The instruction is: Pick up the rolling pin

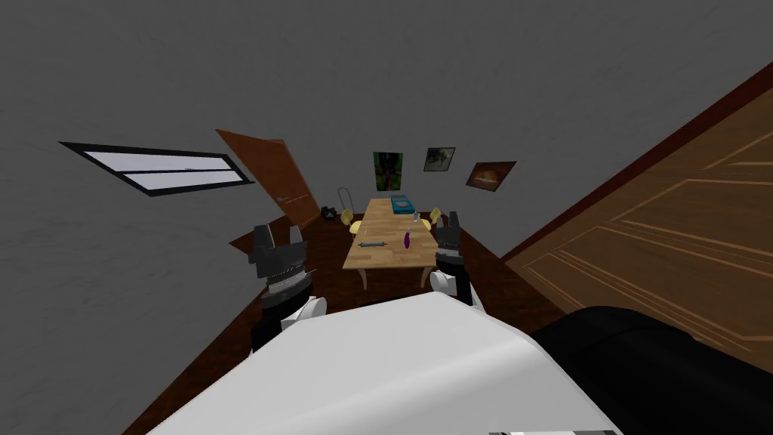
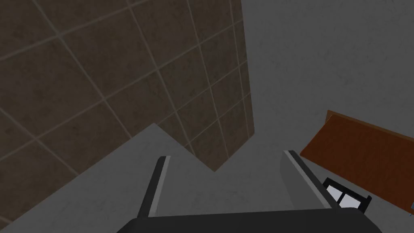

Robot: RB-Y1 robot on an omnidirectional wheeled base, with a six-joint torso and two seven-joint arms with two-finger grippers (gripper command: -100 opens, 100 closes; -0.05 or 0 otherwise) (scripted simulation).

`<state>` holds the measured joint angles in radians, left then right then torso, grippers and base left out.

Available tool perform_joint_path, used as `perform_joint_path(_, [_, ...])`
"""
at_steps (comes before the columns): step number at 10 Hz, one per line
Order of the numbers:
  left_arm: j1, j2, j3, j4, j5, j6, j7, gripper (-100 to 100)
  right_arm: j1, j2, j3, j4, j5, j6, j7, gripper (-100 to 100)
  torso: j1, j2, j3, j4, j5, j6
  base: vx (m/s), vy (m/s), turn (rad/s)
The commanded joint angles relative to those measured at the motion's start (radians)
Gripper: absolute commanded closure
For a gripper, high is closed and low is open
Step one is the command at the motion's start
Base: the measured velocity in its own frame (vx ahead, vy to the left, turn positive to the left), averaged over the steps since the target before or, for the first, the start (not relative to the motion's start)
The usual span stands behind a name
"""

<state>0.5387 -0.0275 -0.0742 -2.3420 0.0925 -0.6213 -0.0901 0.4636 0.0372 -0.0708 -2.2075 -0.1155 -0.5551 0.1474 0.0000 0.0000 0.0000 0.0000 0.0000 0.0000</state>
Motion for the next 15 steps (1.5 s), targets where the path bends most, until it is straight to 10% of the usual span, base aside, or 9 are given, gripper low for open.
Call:
perform_joint_path(1, [-0.009,0.029,0.007,0.016,0.002,0.015,0.002,-100,0.000,0.000,0.000,0.000,0.000,0.000,0.000,0,0.000,0.000,0.000,0.000,0.000,0.000,-0.017,-0.022,-0.085])
perform_joint_path(15, [-0.224,0.310,0.207,0.394,0.043,0.385,0.063,-100,0.000,0.000,0.000,0.000,0.000,0.000,0.000,0,-0.004,0.003,0.002,0.001,-0.001,0.000,-0.038,-0.102,-0.212])
